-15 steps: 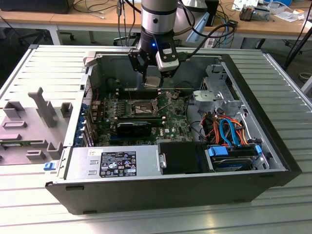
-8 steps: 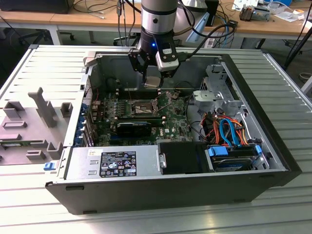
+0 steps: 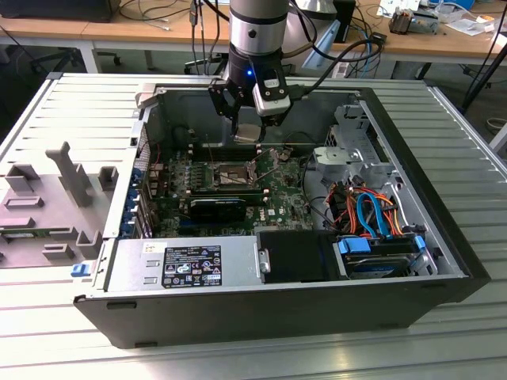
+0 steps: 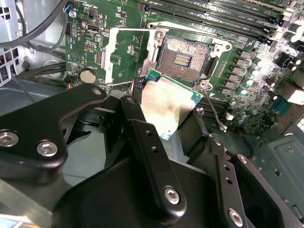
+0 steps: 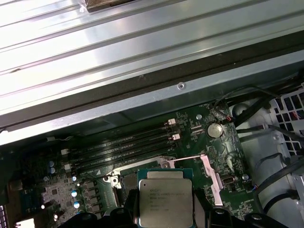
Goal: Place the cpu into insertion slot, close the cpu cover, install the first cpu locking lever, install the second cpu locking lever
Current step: 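Place the cpu into insertion slot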
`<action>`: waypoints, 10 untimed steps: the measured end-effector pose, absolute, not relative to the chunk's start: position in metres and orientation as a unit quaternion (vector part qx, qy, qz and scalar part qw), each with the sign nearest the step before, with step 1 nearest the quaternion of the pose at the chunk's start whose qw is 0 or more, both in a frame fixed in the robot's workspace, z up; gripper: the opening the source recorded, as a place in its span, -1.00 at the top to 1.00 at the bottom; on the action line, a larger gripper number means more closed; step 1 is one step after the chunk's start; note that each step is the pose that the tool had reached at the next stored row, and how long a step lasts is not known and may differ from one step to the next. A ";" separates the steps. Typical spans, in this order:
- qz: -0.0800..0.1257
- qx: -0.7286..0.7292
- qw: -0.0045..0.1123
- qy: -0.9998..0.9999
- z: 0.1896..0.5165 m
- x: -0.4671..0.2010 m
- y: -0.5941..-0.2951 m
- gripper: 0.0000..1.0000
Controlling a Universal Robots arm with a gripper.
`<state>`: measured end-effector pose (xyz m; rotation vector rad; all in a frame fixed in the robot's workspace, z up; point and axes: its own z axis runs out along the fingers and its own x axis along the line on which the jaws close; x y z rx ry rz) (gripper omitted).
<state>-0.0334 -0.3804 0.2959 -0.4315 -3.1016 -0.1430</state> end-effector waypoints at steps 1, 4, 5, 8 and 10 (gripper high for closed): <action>-0.046 -0.138 0.003 -0.989 0.296 -0.033 -0.380 -0.09; -0.046 -0.139 0.003 -0.989 0.296 -0.033 -0.380 -0.09; -0.046 -0.139 0.003 -0.989 0.296 -0.033 -0.380 -0.09; -0.046 -0.141 0.003 -0.989 0.296 -0.033 -0.380 -0.09; -0.046 -0.142 0.003 -0.989 0.296 -0.033 -0.380 -0.09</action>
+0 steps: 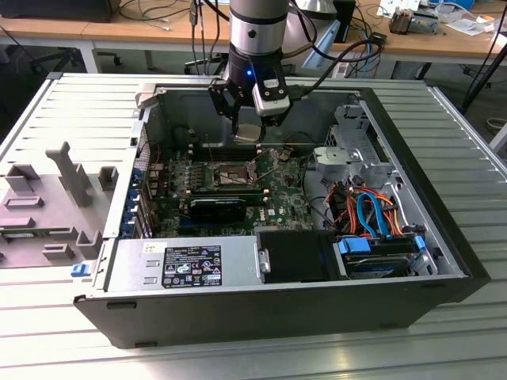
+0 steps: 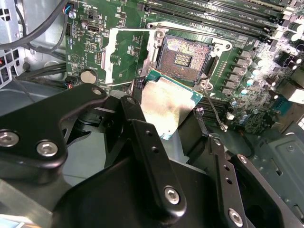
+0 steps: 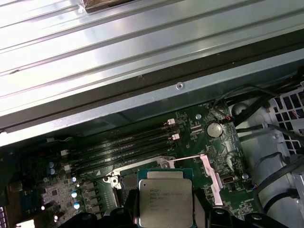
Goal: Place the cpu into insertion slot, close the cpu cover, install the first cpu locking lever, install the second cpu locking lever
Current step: 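Place the cpu into insertion slot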
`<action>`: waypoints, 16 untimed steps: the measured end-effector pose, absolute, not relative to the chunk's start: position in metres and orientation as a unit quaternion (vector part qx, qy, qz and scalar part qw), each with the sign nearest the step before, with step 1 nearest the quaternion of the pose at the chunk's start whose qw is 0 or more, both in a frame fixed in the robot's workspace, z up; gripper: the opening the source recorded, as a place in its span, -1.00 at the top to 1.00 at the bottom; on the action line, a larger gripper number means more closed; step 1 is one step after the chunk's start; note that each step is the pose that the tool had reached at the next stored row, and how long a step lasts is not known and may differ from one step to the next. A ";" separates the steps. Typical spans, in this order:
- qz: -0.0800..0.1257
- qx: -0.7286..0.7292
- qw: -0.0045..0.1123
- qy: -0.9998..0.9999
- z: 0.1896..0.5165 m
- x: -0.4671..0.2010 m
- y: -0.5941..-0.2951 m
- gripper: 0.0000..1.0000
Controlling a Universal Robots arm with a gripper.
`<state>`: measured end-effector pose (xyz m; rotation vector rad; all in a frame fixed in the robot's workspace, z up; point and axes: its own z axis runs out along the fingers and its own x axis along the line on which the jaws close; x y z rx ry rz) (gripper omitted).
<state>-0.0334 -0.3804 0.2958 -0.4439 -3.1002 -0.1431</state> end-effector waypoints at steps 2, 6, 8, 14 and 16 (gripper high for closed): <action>-0.046 -0.142 0.003 -0.989 0.296 -0.033 -0.380 -0.09; -0.046 -0.144 0.003 -0.989 0.296 -0.033 -0.380 -0.09; -0.046 -0.145 0.003 -0.988 0.296 -0.033 -0.380 -0.09; -0.046 -0.146 0.003 -0.988 0.296 -0.033 -0.380 -0.09; -0.046 -0.147 0.003 -0.988 0.296 -0.033 -0.380 -0.09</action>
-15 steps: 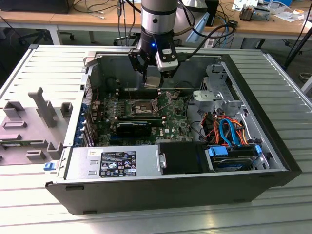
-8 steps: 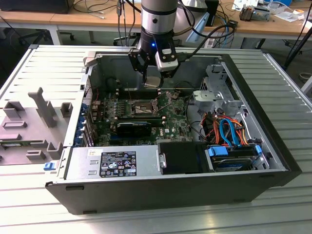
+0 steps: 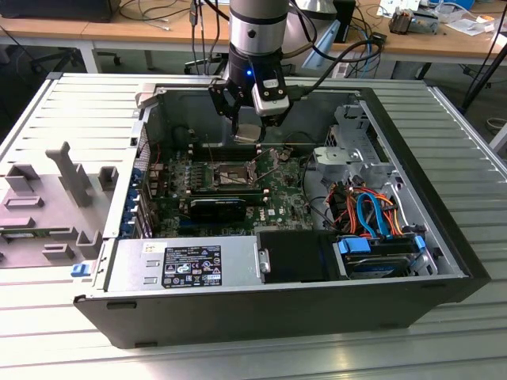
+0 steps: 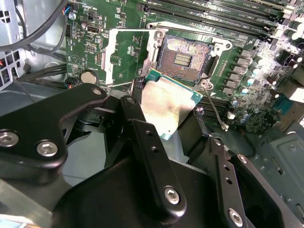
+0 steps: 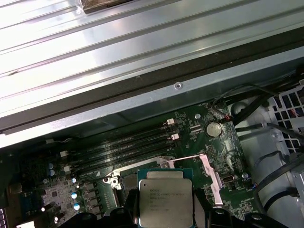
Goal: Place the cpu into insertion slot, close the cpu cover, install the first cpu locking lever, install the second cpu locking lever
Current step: 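Place the cpu into insertion slot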
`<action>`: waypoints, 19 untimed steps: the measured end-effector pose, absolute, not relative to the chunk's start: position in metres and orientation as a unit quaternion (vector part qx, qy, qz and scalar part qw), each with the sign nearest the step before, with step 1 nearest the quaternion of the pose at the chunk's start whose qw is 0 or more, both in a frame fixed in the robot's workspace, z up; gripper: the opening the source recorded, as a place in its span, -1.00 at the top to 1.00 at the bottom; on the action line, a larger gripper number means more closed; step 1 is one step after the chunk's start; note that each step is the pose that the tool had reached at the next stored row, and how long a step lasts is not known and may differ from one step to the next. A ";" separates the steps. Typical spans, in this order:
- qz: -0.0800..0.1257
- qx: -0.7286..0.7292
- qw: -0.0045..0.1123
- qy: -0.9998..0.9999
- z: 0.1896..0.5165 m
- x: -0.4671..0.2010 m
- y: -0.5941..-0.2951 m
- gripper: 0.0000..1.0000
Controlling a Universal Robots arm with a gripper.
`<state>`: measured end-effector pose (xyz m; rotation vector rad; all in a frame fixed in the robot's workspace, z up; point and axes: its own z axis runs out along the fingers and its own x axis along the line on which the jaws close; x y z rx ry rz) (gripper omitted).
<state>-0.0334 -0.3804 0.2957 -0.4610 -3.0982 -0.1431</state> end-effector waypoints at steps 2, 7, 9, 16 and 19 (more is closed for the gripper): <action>-0.046 -0.147 0.003 -0.988 0.296 -0.033 -0.380 -0.09; -0.046 -0.149 0.003 -0.988 0.296 -0.033 -0.380 -0.09; -0.046 -0.149 0.003 -0.988 0.296 -0.033 -0.380 -0.09; -0.046 -0.152 0.003 -0.987 0.296 -0.033 -0.380 -0.09; -0.046 -0.152 0.003 -0.987 0.296 -0.033 -0.380 -0.09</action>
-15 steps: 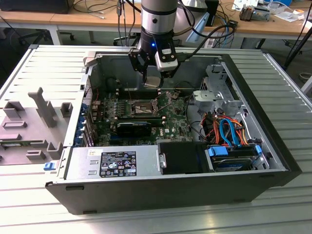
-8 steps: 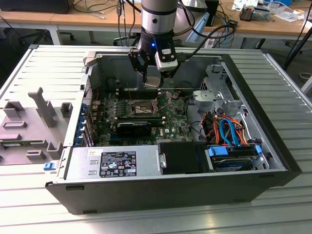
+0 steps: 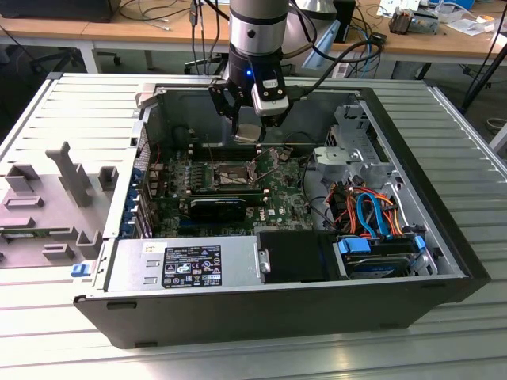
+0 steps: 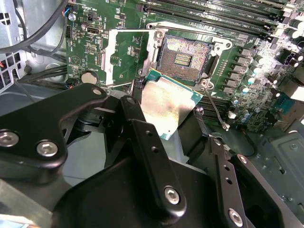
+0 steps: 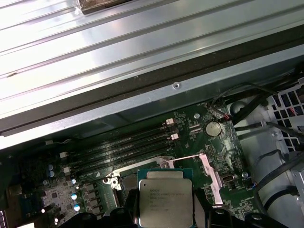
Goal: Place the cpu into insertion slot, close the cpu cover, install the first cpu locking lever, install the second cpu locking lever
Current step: 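Place the cpu into insertion slot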
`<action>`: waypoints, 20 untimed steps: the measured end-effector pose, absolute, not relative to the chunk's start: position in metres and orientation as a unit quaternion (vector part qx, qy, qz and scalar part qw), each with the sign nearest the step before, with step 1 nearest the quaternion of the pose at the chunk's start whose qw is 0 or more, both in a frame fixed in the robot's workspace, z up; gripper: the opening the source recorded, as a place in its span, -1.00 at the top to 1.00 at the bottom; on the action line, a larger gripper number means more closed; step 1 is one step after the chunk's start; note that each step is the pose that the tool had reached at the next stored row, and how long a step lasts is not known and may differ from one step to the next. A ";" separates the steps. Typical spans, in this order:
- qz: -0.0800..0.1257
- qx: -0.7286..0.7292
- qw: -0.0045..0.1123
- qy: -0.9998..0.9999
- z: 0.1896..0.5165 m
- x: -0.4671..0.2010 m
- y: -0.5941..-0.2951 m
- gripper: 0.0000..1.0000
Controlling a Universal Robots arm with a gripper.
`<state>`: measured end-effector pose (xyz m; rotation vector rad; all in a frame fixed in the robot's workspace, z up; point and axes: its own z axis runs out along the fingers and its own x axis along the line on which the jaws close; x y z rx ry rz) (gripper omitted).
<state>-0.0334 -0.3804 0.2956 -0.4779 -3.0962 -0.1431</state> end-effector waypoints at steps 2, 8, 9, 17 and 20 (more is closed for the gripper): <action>-0.046 -0.154 0.003 -0.987 0.296 -0.033 -0.380 -0.09; -0.046 -0.155 0.003 -0.987 0.296 -0.033 -0.380 -0.09; -0.046 -0.156 0.003 -0.987 0.296 -0.033 -0.380 -0.09; -0.046 -0.158 0.003 -0.986 0.295 -0.033 -0.380 -0.09; -0.046 -0.158 0.002 -0.986 0.295 -0.033 -0.380 -0.09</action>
